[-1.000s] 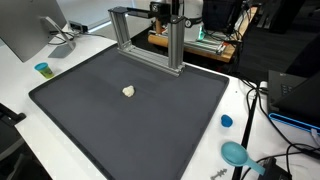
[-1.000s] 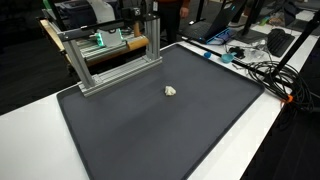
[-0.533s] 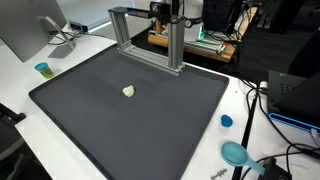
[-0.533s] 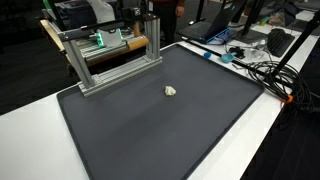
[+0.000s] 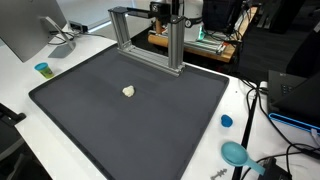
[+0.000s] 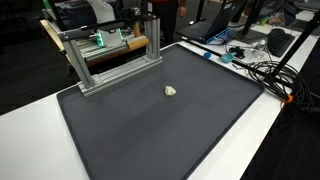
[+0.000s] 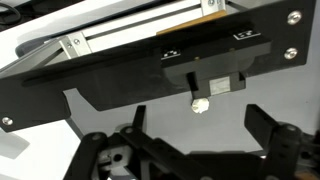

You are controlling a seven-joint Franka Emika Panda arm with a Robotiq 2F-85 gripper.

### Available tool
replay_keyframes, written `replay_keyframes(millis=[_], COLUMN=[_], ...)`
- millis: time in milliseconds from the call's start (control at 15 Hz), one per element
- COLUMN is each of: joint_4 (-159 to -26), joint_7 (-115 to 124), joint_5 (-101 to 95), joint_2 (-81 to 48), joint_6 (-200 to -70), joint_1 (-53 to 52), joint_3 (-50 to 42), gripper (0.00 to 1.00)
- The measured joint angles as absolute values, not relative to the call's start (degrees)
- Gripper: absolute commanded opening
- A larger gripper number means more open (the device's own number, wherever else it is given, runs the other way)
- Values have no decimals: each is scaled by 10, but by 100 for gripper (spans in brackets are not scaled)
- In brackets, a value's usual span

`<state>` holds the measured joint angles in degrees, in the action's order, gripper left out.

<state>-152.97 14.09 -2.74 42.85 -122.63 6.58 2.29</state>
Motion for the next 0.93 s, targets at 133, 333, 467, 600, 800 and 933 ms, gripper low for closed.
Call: replay_keyframes(millis=[133, 333, 467, 600, 800, 933], joint_4=[-1530, -1531, -1531, -1531, -1531, -1531], joint_7=[141, 141, 141, 141, 141, 141], joint_5=[-27, -27, -27, -27, -27, -27], joint_2=[429, 428, 428, 428, 428, 428], joint_6=[-1225, -1225, -1225, -1225, -1225, -1225], joint_1=[63, 58, 58, 58, 58, 58], joint_3=[31, 37, 37, 37, 37, 37], gripper=[100, 100, 100, 100, 100, 100])
